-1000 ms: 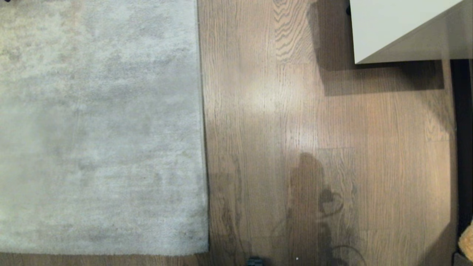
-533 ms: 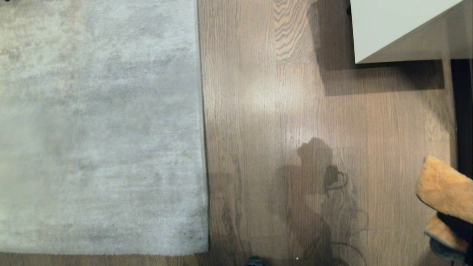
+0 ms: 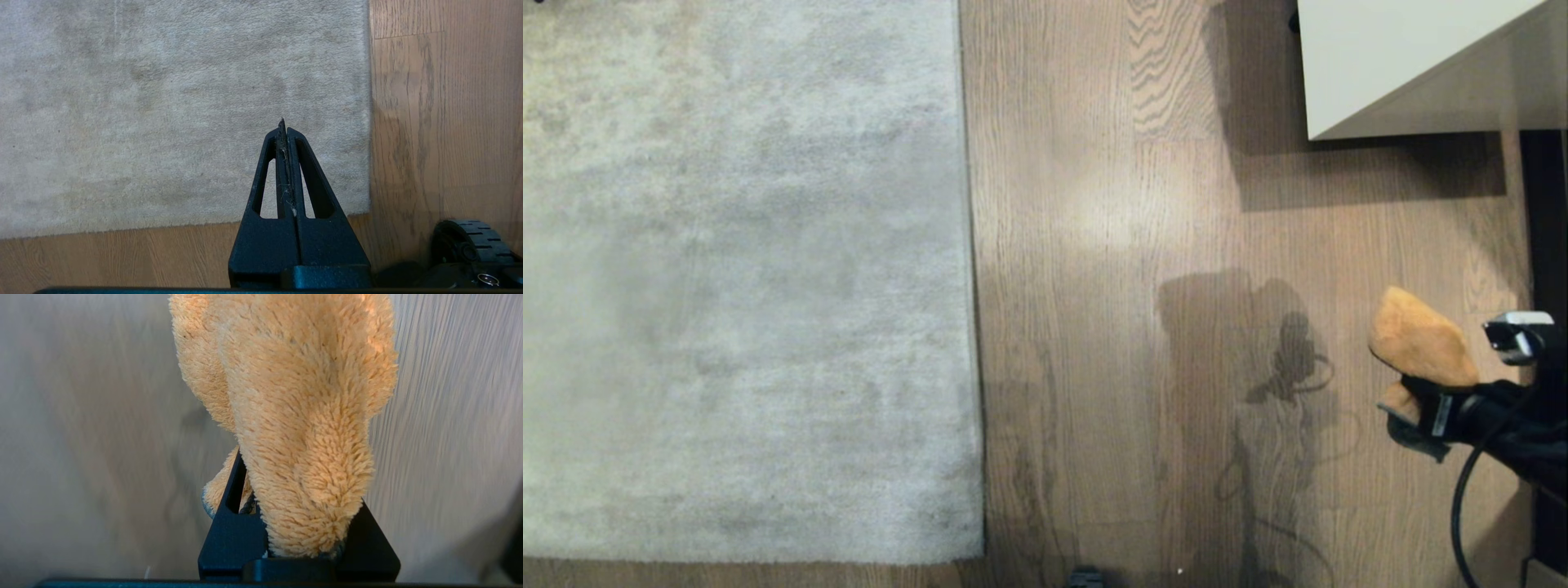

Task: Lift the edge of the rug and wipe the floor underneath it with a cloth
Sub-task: Put down the rag

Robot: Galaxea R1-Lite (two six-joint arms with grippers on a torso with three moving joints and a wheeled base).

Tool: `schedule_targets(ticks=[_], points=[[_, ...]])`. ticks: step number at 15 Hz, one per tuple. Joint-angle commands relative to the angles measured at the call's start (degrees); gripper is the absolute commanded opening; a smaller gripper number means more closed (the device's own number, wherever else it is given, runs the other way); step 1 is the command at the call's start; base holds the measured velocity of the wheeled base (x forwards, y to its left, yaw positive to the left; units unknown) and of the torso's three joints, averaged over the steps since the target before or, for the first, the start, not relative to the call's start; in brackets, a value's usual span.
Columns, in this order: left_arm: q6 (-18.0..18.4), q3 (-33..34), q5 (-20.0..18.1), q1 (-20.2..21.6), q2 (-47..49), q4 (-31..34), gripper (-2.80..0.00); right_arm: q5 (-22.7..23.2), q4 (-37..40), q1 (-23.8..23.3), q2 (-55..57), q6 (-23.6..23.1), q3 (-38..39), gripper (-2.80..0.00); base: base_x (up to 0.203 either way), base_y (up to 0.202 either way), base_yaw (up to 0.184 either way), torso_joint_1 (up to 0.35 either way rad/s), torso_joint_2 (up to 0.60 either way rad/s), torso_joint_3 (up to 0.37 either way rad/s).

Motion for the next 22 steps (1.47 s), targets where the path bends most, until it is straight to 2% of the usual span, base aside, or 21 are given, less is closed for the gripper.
schedule_targets(ticks=[1, 5, 9, 17, 19, 20, 22], points=[[0.0, 0.0, 0.0, 0.0, 0.0, 0.0, -2.80, 0.0, -7.9, -1.8, 13.0, 0.5, -4.8, -2.80, 0.000, 0.000, 0.000, 0.000, 0.00, 0.000], [0.0, 0.0, 0.0, 0.0, 0.0, 0.0, -2.80, 0.3, -8.5, -7.6, 19.2, 0.8, -12.5, -2.80, 0.000, 0.000, 0.000, 0.000, 0.00, 0.000], [0.0, 0.0, 0.0, 0.0, 0.0, 0.0, -2.80, 0.5, -8.6, -10.5, 22.4, 0.8, -14.9, -2.80, 0.000, 0.000, 0.000, 0.000, 0.00, 0.000], [0.0, 0.0, 0.0, 0.0, 0.0, 0.0, -2.80, 0.7, -9.0, -10.9, 24.3, 0.9, -15.4, -2.80, 0.000, 0.000, 0.000, 0.000, 0.00, 0.000], [0.0, 0.0, 0.0, 0.0, 0.0, 0.0, -2.80, 3.1, -9.0, -10.9, 24.0, 0.9, -15.3, -2.80, 0.000, 0.000, 0.000, 0.000, 0.00, 0.000], [0.0, 0.0, 0.0, 0.0, 0.0, 0.0, -2.80, 3.2, -9.1, -10.9, 24.0, 0.9, -15.4, 0.00, 0.000, 0.000, 0.000, 0.000, 0.00, 0.000], [0.0, 0.0, 0.0, 0.0, 0.0, 0.0, -2.80, 3.3, -9.6, -10.9, 23.9, 0.9, -15.0, 0.00, 0.000, 0.000, 0.000, 0.000, 0.00, 0.000]])
